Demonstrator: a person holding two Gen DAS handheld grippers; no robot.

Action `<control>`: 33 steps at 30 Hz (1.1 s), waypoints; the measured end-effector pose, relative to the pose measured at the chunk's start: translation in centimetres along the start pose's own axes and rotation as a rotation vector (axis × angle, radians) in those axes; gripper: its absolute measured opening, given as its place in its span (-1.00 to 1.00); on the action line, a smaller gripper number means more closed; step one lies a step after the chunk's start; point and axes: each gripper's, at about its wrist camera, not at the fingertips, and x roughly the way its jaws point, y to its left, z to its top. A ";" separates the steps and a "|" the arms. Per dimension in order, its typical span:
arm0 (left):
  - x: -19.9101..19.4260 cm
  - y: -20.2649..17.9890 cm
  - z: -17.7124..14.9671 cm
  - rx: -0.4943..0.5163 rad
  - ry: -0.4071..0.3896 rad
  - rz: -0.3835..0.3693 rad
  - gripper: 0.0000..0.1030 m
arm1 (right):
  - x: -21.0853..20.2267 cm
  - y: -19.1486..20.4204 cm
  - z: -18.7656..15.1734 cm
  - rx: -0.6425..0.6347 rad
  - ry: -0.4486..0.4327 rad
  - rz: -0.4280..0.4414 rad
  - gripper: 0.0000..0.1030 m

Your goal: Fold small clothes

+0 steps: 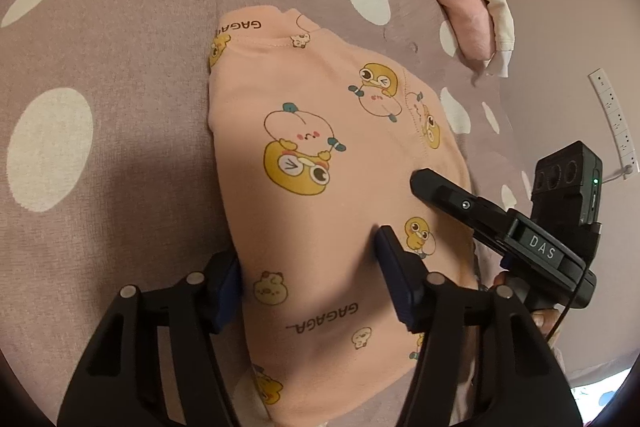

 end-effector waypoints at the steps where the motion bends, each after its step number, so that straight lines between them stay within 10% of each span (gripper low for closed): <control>1: 0.0 0.0 0.0 0.001 0.000 0.004 0.15 | 0.0 0.0 -0.1 -0.001 -0.004 -0.004 -0.17; 33: -1.2 -1.2 -0.5 0.056 -0.065 0.022 -0.44 | -1.6 3.9 -0.5 -0.137 -0.077 -0.002 -0.47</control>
